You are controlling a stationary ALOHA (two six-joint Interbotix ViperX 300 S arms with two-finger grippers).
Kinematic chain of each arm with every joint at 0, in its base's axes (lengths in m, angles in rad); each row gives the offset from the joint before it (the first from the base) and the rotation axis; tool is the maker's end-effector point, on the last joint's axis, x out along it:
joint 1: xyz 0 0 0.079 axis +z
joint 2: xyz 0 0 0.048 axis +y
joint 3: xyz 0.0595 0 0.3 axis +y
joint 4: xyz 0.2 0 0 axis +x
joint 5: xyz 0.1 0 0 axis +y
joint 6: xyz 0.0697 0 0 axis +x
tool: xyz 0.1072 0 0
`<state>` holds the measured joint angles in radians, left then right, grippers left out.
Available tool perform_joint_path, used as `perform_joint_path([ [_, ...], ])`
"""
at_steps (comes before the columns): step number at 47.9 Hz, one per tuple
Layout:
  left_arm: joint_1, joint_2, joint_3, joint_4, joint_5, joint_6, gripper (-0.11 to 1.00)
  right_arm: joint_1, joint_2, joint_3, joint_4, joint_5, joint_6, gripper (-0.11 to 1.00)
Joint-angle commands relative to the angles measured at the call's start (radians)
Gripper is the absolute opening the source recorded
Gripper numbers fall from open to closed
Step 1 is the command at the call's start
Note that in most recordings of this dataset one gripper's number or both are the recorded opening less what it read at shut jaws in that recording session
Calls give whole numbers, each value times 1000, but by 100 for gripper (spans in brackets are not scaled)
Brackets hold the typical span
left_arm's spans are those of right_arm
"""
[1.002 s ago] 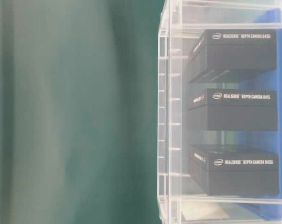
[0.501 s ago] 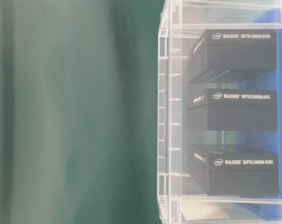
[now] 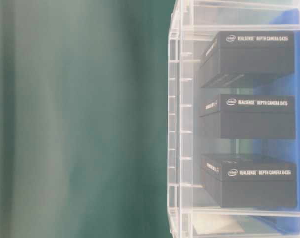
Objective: Take the box out of the case with both arms.
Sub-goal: 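Move both open grippers above the bin's left and right box pairs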
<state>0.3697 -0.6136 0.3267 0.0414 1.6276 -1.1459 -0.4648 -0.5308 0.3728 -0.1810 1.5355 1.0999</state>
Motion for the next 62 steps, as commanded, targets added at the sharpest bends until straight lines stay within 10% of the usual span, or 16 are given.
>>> perform_joint_path([
  [1, -3, -2, -6, -2, 2, -8, 88, 3, -11, -11, -5, 0, 6, 97],
  [62, -14, 199, -140, 5, -6, -74, 88, 20, 118, -89, 51, -98, 58, 96],
])
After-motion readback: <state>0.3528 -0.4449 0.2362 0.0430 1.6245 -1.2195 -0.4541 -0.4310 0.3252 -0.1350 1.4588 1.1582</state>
